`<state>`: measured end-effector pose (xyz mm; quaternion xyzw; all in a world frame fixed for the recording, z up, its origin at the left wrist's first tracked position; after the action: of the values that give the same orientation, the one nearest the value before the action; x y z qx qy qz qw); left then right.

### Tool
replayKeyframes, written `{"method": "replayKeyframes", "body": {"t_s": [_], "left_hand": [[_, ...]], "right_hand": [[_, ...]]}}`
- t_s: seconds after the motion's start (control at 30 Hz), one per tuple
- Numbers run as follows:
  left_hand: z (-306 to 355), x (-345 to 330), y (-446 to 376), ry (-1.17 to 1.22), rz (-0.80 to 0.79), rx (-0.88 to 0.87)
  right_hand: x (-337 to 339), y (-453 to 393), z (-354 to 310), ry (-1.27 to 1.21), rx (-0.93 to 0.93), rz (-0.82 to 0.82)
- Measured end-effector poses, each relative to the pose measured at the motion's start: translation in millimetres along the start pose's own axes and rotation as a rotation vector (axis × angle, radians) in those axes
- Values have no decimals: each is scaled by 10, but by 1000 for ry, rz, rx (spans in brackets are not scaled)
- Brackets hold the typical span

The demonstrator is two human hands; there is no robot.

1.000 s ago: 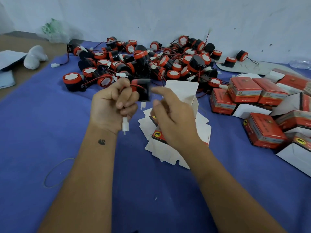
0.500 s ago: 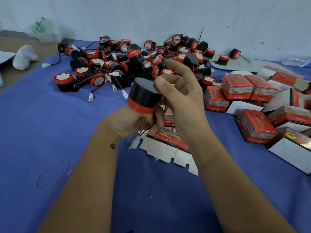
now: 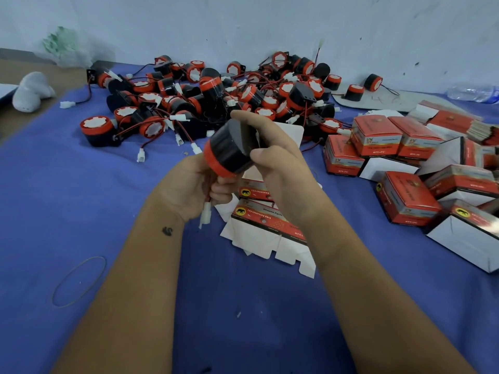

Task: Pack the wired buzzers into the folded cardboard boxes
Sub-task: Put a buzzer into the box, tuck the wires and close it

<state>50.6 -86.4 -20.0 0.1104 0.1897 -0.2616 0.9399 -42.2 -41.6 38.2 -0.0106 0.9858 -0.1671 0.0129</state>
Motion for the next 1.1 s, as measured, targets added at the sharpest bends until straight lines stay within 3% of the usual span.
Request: {"method": "replayKeyframes", "body": {"t_s": [0.17, 0.3, 0.47, 0.57, 0.63, 0.73, 0.87, 0.97, 1.1], "left_hand": [[38, 120, 6, 170, 91, -55], [69, 97, 11, 136, 85, -94], [223, 81, 60, 50, 36, -314], [344, 96, 69, 15, 94, -454], [416, 118, 80, -105, 200, -572], [479, 35, 105, -497, 291, -742], [521, -214, 195, -1020, 389, -1057], [535, -283, 264, -1088, 489, -1188], [550, -239, 334, -883, 480, -1261]], "right_hand": [[22, -11, 22, 36, 50, 5], [19, -13, 44, 143, 99, 53], [35, 13, -45, 320, 236, 193], [95, 23, -43, 244, 183, 277], [127, 9, -22, 206, 145, 288], [176, -3, 10, 164, 124, 308], [196, 15, -87, 374, 264, 362], [125, 37, -147, 501, 403, 342], [109, 44, -234, 616, 518, 310]]}}
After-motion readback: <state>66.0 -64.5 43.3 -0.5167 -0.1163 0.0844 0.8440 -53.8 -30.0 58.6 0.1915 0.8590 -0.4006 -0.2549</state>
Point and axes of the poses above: each hand's wrist, its own y-axis away from the middle knuckle, its own x-axis out of the back of the hand, z = x × y, the point moved 7 cm from there along -y, towards the middle knuckle, and after that the axes turned 7 degrees about z, right-handed, at the moved point
